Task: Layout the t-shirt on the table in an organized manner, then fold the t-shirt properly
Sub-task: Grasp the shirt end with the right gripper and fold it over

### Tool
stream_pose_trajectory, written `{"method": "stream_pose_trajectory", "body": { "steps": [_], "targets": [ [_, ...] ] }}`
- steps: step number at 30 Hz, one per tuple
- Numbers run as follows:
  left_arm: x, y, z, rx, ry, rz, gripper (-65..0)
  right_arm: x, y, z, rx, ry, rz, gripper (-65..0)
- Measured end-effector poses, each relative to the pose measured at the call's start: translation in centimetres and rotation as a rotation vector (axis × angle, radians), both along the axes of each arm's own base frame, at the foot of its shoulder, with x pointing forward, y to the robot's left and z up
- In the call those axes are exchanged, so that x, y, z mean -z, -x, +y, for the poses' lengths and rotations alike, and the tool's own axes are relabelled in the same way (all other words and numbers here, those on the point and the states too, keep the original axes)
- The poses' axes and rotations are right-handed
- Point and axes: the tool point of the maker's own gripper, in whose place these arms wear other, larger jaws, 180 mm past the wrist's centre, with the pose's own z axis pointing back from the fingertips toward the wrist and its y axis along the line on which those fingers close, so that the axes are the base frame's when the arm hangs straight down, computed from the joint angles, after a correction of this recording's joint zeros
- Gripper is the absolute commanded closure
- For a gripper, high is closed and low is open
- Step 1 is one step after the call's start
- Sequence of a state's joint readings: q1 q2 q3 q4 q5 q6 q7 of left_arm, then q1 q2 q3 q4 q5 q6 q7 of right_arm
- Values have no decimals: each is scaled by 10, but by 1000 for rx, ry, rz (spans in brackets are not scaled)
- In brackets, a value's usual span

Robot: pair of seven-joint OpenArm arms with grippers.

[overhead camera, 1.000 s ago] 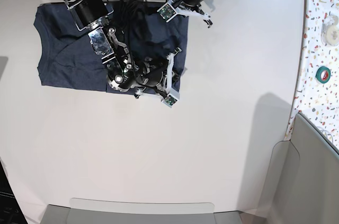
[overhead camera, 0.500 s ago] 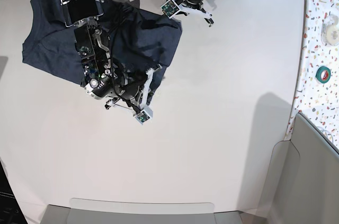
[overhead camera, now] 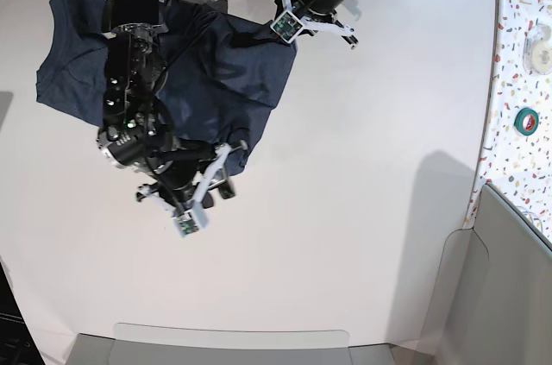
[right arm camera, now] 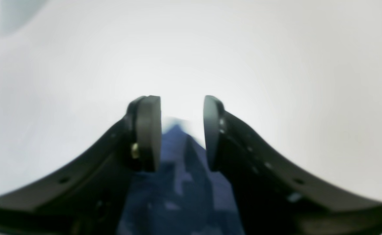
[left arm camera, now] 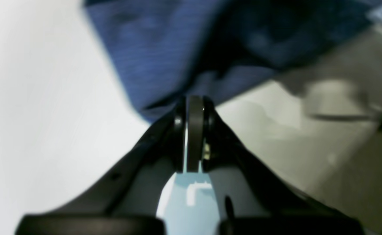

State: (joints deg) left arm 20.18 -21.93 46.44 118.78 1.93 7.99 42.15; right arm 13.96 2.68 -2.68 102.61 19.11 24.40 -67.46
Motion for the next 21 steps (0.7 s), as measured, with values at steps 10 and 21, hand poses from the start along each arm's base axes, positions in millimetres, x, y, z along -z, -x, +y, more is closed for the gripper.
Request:
{"method": "stream_pose_trajectory", "body": {
  "steps": [10, 21],
  "targets": [
    [-22, -61, 60, -299, 18, -131, 0, 7, 40, -94, 299, -44, 6, -239],
    [-50, -38, -49, -2, 226, -136, 0, 11, 42, -39, 161, -326, 70, -47]
  ]
}}
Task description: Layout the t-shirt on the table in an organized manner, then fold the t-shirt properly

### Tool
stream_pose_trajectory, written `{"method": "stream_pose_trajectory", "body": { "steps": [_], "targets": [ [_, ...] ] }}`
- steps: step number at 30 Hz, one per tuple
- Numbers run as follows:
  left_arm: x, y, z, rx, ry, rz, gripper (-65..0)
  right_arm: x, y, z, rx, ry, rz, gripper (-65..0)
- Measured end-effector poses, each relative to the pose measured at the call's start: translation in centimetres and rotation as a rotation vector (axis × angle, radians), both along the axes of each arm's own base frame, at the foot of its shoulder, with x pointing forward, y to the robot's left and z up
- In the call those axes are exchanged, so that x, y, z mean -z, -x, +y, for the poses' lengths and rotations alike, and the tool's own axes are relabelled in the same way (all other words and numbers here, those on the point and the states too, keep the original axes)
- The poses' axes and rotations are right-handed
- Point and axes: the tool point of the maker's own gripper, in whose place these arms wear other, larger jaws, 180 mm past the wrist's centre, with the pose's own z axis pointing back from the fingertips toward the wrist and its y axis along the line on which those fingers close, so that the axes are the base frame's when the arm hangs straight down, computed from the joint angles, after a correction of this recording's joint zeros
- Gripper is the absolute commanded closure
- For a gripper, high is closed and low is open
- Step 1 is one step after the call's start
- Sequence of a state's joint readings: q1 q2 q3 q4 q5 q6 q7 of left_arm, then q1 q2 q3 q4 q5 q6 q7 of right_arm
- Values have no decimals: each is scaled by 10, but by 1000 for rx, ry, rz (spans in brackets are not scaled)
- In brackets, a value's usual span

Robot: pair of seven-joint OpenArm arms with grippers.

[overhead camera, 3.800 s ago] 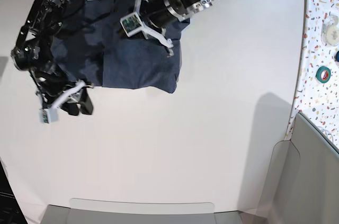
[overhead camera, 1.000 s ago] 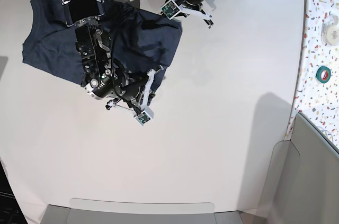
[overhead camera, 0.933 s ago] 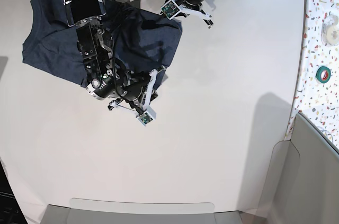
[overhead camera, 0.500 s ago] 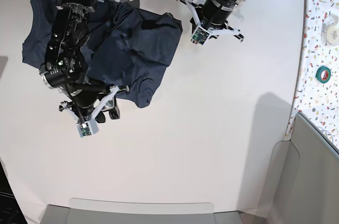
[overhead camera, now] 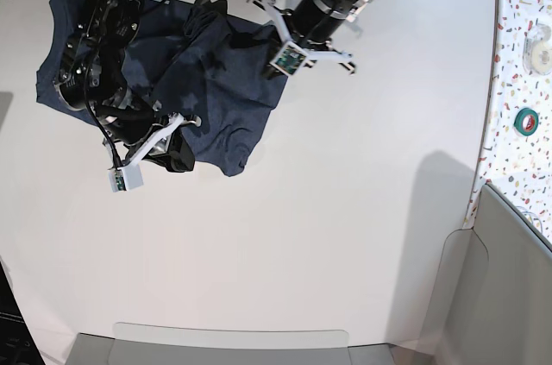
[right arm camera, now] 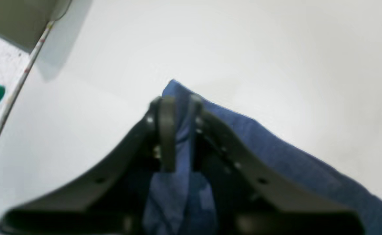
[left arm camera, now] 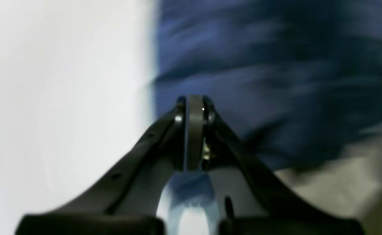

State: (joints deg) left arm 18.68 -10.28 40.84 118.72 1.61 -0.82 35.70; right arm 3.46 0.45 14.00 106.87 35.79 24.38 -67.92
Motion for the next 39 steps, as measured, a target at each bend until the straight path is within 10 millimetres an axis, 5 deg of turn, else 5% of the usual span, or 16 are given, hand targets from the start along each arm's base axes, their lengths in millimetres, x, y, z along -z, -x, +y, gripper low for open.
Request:
{"method": "stream_pose_trajectory", "body": {
  "steps": [3, 8, 12, 25, 39],
  "targets": [
    [-9, 0, -14, 13, 45, -2, 0, 12, -6, 9, -22, -25, 41, -47],
    [-3, 1, -11, 27, 9, -5, 0, 49, -3, 33, -66, -86, 157, -43],
    [-5, -9, -22, 32, 35, -12, 0, 80, 5, 30, -57, -95, 261, -43],
    [41, -4, -29, 33, -25, 104, 0, 98, 10, 23, -25, -68, 281, -45],
    [77, 45, 11, 88, -226, 288, 0, 105, 1, 4, 14, 86, 258, -46]
  ]
}}
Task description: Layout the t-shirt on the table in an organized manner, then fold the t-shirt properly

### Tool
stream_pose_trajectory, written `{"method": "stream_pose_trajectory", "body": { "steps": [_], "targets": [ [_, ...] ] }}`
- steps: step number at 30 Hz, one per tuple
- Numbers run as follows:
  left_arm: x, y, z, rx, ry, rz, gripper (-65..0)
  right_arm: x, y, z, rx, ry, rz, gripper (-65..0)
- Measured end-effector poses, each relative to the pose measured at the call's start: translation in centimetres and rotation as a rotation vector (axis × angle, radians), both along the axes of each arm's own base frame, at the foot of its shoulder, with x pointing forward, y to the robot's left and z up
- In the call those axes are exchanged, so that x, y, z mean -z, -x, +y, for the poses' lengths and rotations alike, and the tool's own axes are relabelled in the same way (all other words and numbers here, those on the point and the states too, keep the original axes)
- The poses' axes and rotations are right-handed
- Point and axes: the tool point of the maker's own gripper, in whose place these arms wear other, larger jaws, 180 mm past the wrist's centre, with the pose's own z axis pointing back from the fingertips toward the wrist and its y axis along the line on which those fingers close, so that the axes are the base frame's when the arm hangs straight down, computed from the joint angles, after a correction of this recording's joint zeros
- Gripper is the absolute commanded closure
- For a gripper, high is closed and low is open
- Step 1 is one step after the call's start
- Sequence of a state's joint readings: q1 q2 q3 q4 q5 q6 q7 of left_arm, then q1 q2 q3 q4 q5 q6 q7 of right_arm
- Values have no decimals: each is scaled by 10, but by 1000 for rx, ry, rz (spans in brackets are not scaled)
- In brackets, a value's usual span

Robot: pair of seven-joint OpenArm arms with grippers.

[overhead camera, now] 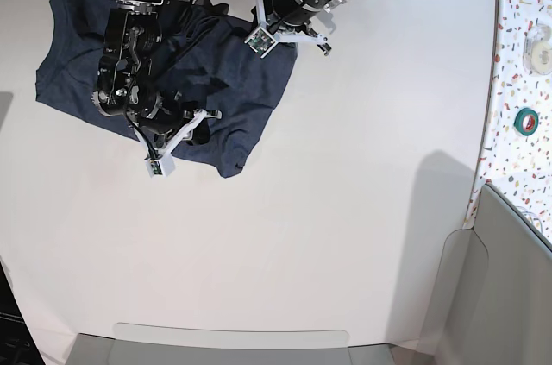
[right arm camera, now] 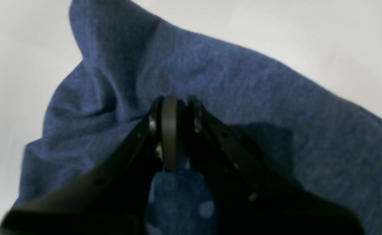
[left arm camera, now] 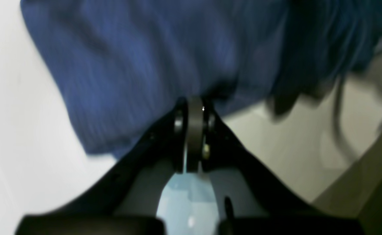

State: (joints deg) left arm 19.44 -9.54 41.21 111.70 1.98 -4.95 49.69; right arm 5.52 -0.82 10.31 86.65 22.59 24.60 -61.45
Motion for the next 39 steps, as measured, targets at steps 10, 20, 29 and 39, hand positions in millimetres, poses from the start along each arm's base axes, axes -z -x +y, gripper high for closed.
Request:
{"method": "stream_pose_trajectory", "body": {
  "steps": [10, 20, 29, 39],
  "targets": [
    [-26, -1, -2, -12, 50, -52, 0, -21, -15, -8, -3, 39, -51, -147],
    [-26, 0, -1, -11, 48, -52, 0, -128, -38, -4, -6, -74, -362, -318],
    [-26, -1, 0, -14, 47, -53, 0, -126, 39, -152, 453, -158, -391, -323],
    [-26, -2, -1, -9, 45, -54, 0, -100, 154, -209, 669, -219, -287, -324]
  ]
}}
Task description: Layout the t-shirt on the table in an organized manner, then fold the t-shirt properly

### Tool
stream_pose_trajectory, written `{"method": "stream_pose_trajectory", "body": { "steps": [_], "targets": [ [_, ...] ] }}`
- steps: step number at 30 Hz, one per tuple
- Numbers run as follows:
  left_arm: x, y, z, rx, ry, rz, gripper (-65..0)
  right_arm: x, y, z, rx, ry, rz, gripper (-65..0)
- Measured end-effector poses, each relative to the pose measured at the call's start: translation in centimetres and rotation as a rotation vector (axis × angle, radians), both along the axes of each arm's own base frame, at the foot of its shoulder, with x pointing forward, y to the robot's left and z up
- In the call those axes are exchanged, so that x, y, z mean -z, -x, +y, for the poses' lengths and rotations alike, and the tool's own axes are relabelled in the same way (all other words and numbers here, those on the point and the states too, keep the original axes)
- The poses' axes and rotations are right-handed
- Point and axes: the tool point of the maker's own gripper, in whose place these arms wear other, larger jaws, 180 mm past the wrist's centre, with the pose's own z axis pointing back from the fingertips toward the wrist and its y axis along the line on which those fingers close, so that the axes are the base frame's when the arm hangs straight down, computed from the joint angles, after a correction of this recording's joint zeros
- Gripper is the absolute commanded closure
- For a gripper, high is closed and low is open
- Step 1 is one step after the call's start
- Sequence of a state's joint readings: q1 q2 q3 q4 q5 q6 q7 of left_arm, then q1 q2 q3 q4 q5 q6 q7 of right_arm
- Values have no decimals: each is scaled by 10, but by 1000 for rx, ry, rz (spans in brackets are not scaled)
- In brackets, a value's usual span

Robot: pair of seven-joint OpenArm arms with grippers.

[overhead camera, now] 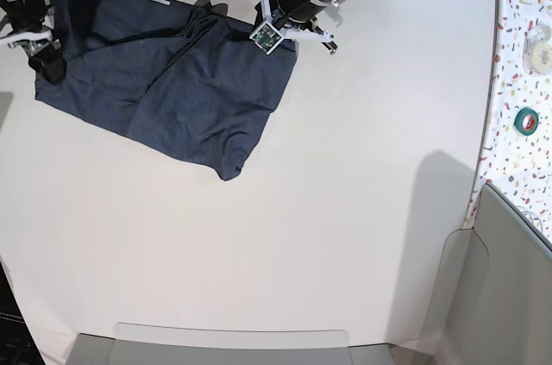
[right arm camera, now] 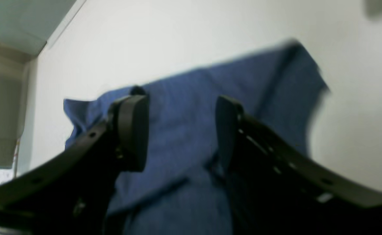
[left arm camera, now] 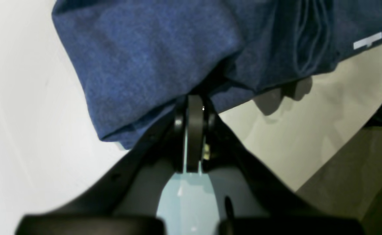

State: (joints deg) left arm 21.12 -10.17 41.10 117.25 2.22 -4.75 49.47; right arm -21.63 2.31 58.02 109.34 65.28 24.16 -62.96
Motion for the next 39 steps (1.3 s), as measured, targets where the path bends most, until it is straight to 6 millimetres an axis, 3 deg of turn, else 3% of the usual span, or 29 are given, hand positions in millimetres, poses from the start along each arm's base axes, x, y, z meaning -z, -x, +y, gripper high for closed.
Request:
{"method": "stream_pose_trajectory", "body": {
  "steps": [3, 5, 10, 14, 31, 39],
  "targets": [
    [0, 0, 0, -2, 0, 2, 0, -5, 21, -16, 22, -39, -14, -324],
    [0, 0, 0, -2, 0, 2, 0, 2, 34, -28, 46, -98, -7, -324],
    [1, 0, 0, -1, 0, 2, 0, 43, 60, -55, 96, -317, 68, -324],
    [1, 1, 1, -2, -1, 3, 0, 80, 65, -54, 114, -456, 138, -324],
    [2, 3, 1, -4, -2, 10, 0, 96, 37, -57, 52, -290, 220, -324],
    [2, 2, 0, -6, 1, 10, 0, 101, 0, -15, -79, -322, 191, -324]
  ]
}}
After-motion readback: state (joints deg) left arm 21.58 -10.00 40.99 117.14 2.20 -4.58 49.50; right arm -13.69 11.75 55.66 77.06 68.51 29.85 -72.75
